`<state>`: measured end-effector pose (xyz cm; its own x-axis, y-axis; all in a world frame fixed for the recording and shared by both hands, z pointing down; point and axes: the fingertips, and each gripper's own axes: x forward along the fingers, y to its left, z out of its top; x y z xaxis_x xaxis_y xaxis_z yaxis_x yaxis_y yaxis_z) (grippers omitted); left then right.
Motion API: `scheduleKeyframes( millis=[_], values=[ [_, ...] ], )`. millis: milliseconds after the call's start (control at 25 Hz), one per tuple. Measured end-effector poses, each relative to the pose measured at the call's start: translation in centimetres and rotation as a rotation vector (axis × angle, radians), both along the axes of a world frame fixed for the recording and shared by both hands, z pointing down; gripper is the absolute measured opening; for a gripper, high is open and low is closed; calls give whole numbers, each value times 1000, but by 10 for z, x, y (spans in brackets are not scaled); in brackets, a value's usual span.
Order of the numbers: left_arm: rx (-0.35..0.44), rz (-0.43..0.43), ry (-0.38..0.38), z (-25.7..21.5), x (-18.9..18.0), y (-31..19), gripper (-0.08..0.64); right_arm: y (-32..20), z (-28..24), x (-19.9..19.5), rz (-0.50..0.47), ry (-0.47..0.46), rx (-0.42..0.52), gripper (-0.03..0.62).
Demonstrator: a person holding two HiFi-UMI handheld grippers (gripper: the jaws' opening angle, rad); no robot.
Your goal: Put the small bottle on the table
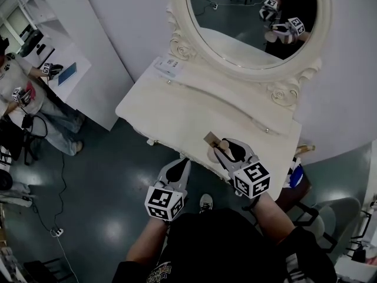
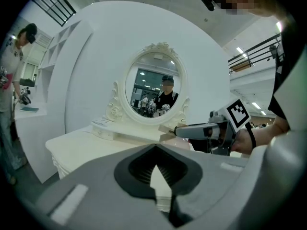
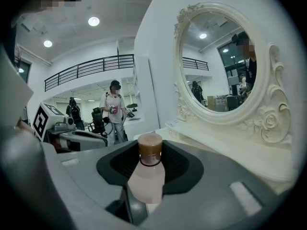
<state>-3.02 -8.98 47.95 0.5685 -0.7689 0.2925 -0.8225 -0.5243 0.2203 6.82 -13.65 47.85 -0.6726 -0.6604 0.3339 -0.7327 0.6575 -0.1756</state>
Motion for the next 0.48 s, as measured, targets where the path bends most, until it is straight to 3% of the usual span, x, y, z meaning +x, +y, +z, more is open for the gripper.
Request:
scheduleKeyframes(
  millis=[480],
  values=[
    [19,34,-34,-11,14,-20,0,-12,-4,11,6,-10,7,169]
  ],
)
